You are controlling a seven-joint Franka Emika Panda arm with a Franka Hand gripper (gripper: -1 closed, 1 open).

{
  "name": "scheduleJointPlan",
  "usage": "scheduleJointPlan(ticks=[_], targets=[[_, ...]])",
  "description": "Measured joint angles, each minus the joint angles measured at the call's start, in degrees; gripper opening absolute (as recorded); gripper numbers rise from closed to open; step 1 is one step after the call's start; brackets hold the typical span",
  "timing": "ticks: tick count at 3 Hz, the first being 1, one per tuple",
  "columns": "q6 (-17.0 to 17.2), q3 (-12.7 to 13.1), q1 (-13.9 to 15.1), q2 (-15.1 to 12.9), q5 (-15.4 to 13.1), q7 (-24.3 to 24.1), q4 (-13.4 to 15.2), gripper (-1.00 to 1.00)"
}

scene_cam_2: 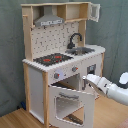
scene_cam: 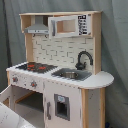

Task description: Play with the kitchen

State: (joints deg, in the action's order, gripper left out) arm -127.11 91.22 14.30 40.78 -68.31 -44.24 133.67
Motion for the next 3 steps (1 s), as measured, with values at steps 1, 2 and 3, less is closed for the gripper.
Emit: scheduleJointPlan(ticks=[1,2,3], targets=[[1.1,-1.2,2.1,0.1,0.0,5.0,-0.9,1.0],[1.2,-4.2,2.2,0.3,-0.5,10.0,-2.0,1.0],[1.1,-4.9,3.9,0.8,-1.6,15.6,-2.3,1.0]])
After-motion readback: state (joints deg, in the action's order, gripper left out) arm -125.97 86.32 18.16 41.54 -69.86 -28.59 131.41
